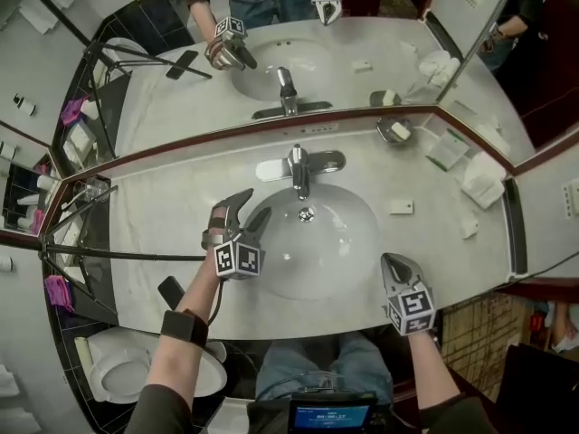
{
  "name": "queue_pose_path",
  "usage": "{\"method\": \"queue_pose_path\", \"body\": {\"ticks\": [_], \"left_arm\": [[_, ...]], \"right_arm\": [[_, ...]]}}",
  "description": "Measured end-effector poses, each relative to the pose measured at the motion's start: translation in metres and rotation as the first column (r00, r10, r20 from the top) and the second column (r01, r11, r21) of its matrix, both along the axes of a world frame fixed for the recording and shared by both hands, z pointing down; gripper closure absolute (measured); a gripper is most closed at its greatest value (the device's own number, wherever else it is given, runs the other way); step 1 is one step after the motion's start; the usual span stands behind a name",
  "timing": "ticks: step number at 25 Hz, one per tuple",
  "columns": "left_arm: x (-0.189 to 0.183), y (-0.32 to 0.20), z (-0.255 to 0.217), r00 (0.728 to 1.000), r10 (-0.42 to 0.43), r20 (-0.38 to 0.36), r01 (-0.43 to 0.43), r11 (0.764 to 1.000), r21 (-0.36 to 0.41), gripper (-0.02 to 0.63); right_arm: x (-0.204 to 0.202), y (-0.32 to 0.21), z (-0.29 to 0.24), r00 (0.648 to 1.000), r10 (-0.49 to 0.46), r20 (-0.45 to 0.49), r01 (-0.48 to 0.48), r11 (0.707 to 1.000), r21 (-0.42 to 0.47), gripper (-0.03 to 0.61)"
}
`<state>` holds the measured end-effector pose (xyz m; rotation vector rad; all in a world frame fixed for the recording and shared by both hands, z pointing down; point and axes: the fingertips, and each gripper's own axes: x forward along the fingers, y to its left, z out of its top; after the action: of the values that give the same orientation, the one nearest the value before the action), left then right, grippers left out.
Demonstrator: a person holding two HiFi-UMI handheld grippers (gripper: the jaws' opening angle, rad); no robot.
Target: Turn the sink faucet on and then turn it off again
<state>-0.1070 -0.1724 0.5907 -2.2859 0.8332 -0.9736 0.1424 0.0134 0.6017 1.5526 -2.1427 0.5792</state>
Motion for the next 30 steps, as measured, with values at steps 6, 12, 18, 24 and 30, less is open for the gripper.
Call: {"method": "queue_pose_path", "body": {"ticks": [6, 12, 18, 24, 30], "left_arm": [[0.034, -0.026, 0.023, 0.993, 0.108, 0.049, -0.111, 0.992, 0.055, 0.334], [0.068, -0.049, 0.03, 0.987, 0.158, 0.034, -0.16, 0.984, 0.075, 0.334], [0.089, -0.066, 0.025, 0.987, 0.163, -0.015, -0.16, 0.982, 0.098, 0.339], [0.112, -0.077, 0.019, 0.986, 0.165, -0.024, -0.161, 0.981, 0.111, 0.345], [0.117, -0.084, 0.015, 0.987, 0.161, -0.019, -0.159, 0.984, 0.076, 0.316]], "right_arm": [[-0.006, 0.003, 0.015, 1.0, 0.024, 0.018, -0.024, 0.999, 0.021, 0.561], [0.0, 0.009, 0.02, 0.999, 0.046, 0.014, -0.046, 0.998, 0.034, 0.561], [0.008, 0.016, 0.026, 0.997, 0.075, 0.013, -0.075, 0.997, 0.009, 0.561], [0.017, 0.023, 0.035, 0.994, 0.104, 0.019, -0.104, 0.995, -0.008, 0.561], [0.025, 0.02, 0.033, 0.994, 0.11, 0.022, -0.11, 0.994, -0.009, 0.561]]}}
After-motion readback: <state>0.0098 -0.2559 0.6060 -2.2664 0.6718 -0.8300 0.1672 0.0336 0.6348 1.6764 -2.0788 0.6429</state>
